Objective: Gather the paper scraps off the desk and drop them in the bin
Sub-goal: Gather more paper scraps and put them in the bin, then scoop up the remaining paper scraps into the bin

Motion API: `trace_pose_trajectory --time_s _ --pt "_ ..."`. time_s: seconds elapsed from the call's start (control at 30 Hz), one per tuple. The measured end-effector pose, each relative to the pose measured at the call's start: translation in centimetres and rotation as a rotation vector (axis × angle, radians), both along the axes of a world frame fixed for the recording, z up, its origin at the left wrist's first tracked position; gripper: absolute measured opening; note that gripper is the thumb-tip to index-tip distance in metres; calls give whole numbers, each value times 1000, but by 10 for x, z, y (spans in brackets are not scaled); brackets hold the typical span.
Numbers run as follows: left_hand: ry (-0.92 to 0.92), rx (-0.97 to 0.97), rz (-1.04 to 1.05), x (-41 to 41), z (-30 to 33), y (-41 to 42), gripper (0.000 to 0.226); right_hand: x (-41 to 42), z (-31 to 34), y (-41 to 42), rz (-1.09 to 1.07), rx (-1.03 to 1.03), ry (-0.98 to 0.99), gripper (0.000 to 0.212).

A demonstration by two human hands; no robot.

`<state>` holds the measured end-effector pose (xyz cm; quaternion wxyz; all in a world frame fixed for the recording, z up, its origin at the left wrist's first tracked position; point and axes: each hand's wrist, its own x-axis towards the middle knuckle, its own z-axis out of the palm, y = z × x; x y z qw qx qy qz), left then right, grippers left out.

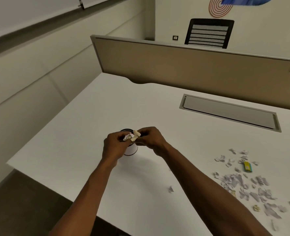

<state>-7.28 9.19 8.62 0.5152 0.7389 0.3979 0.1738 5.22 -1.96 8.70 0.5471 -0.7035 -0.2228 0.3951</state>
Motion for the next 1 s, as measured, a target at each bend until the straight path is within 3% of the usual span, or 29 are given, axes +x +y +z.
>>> trace_pose_trajectory --time_s 0.1,0.23,0.53,0.67,0.73,0.83,0.9,1.0 --pt "30 -3 38 2 5 16 18 2 4 26 10 -90 -28 25" --pt "104 52 57 7 -1 25 27 -2 5 42 49 -209 -250 28" --pt "83 87 41 9 -13 14 39 -10 4 31 26 -95 -407 40" --pt "39 263 89 9 -9 -3 36 -5 -1 -1 -140 6 -332 38" --pt "-79 383 26 6 -13 -22 29 -2 -10 -36 -247 13 -306 35" --pt "-174 342 -162 1 -31 -62 24 -1 -31 -106 -410 -57 -294 30" --pt "-97 282 -345 2 -51 -88 25 -1 -45 -156 -502 -152 -316 28" --pt "144 298 -626 5 -85 -118 50 -10 -62 -222 -632 -285 -397 24"
